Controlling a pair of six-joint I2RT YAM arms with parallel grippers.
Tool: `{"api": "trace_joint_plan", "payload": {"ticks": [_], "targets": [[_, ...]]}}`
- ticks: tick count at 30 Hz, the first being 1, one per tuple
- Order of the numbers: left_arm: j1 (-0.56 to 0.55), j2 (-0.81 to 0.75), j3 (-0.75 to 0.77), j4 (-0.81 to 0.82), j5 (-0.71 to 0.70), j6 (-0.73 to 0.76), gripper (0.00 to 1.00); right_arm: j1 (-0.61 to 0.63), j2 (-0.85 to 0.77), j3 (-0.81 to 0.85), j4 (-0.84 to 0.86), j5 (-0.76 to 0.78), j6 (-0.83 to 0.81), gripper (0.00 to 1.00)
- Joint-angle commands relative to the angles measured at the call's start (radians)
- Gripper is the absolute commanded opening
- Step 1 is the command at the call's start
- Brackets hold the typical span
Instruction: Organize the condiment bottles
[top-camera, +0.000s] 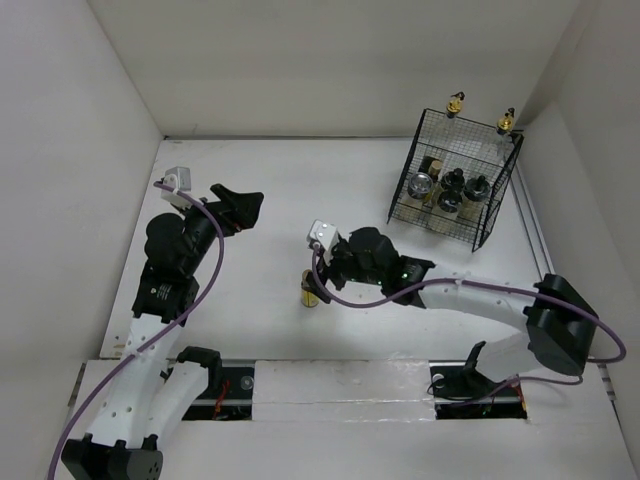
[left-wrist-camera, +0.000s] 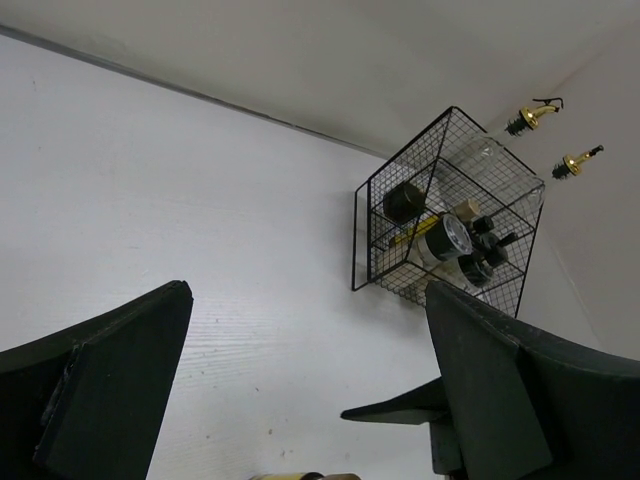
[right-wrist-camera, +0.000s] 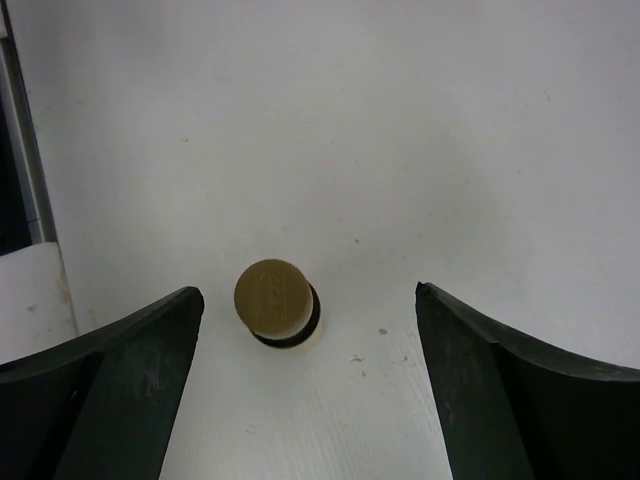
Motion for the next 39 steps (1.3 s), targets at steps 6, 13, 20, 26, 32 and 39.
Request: {"api": "trace_joint_plan", "payload": {"ticks": [6, 13, 20, 26, 32, 39], "targets": [[-0.004, -0.019, 0.049, 0.030, 0.005, 0.011, 0.99, 0.008, 0.128, 0.069, 0.223, 0.005, 0.039, 0.62], [-0.004, -0.019, 0.049, 0.030, 0.006, 0.011, 0.99, 0.008, 0.016, 0.080, 0.177, 0.121, 0.062, 0.21], [-0.004, -0.030, 0.038, 0.049, 0.019, 0.011, 0.99, -0.138, -0.329, 0.193, -0.074, 0.467, 0.011, 0.17], [-0.004, -0.019, 0.026, 0.061, 0.045, 0.000, 0.99, -0.445, -0.458, 0.202, -0.209, 0.641, 0.094, 0.17], [-0.004, -0.023, 0.035, 0.061, 0.034, 0.000, 0.99, -0.763, -0.420, 0.225, -0.274, 0.580, 0.120, 0.15], [-0.004, -0.013, 0.036, 0.053, 0.029, 0.000, 0.99, -0.941, -0.323, 0.225, -0.240, 0.483, 0.140, 0.14]]}}
